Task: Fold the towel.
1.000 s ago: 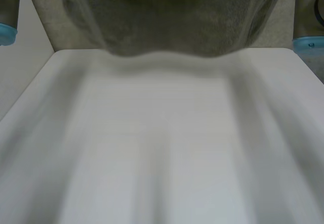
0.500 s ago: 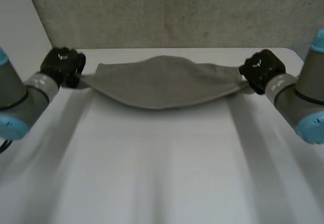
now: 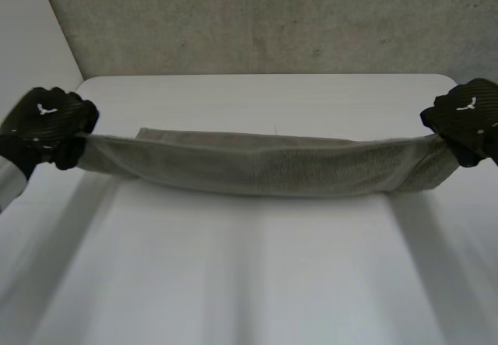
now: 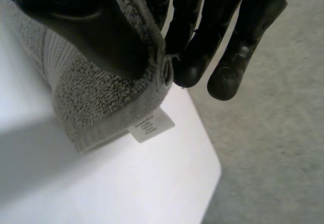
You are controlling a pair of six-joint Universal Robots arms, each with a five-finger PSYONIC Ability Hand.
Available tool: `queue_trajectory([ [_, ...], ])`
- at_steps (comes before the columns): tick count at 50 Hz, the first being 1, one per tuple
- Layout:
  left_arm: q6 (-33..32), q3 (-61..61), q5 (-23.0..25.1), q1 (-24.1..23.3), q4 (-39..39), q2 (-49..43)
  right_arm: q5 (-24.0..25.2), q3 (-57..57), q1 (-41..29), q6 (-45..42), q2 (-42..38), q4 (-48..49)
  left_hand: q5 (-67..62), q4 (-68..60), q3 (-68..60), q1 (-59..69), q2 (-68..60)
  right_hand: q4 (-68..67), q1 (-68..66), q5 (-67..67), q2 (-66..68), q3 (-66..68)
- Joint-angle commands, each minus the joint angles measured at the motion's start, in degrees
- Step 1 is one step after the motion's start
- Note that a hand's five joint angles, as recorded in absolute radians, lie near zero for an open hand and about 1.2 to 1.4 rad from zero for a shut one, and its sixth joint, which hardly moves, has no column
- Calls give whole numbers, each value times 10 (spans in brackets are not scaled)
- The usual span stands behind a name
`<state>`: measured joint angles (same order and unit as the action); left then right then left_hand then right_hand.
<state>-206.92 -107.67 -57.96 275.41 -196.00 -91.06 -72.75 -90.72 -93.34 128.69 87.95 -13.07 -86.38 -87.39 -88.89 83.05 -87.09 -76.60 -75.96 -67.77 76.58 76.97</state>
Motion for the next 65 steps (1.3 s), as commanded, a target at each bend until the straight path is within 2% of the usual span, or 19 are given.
queue_trajectory([
  [1,-3,112,-43,-77,-5,-166,-19,97,-22,4,-155,6,164,74,89,-31,71,-34,-40,-22,34,30],
  [8,-15,275,-146,-120,8,-318,-96,233,-68,7,-311,6,164,74,89,-31,71,-34,-40,-22,34,30],
  [9,-19,311,-161,-123,17,-346,-96,233,-69,7,-311,6,164,74,89,-31,71,-34,-40,-22,34,30],
  [11,-25,346,-173,-129,30,-374,-117,291,-77,9,-373,19,164,74,89,-31,71,-34,-40,-22,34,30],
  [19,-59,529,-229,-167,109,-510,-128,360,-80,33,-450,89,164,74,89,-31,71,-34,-40,-22,34,30],
  [28,-66,648,-255,-186,119,-590,-139,422,-91,32,-512,164,164,74,89,-31,71,-34,-40,-22,34,30],
  [29,-66,657,-260,-190,120,-596,-139,422,-91,32,-512,164,290,200,215,-157,197,-34,-40,-22,34,30],
  [30,-66,657,-260,-190,120,-596,-145,430,-94,32,-523,165,291,202,216,-158,198,273,267,285,-273,-277],
  [31,-66,662,-267,-196,122,-599,-145,430,-94,32,-523,165,664,575,590,-531,572,277,270,288,-276,-280],
  [32,-66,664,-272,-200,124,-600,-156,435,-98,32,-531,165,864,774,789,-731,771,666,660,678,-666,-670],
  [39,-64,665,-276,-204,125,-593,-180,439,-106,38,-531,167,864,774,789,-731,771,666,660,678,-666,-670],
  [45,-45,643,-279,-206,138,-555,-182,418,-108,91,-504,167,842,752,767,-708,749,666,660,678,-666,-670],
  [47,-28,624,-278,-204,139,-537,-178,377,-106,123,-454,167,840,750,765,-707,747,666,660,678,-666,-670],
  [50,12,572,-269,-198,135,-489,-176,347,-105,131,-425,170,838,748,763,-705,745,666,660,678,-666,-670],
  [52,29,538,-267,-196,127,-460,-170,291,-102,135,-372,172,836,747,761,-703,743,666,660,678,-666,-670],
  [54,42,505,-262,-193,114,-433,-166,264,-99,137,-345,171,836,747,761,-703,743,666,660,678,-666,-670],
  [60,64,339,-232,-183,10,-316,-166,164,-97,139,-267,150,841,752,767,-708,749,666,660,678,-666,-670],
  [64,82,218,-213,-175,-74,-234,-166,122,-97,137,-241,130,850,760,775,-717,757,666,660,678,-666,-670],
  [65,82,217,-213,-174,-75,-234,-166,106,-97,137,-236,118,850,760,775,-717,757,666,660,678,-666,-670],
])
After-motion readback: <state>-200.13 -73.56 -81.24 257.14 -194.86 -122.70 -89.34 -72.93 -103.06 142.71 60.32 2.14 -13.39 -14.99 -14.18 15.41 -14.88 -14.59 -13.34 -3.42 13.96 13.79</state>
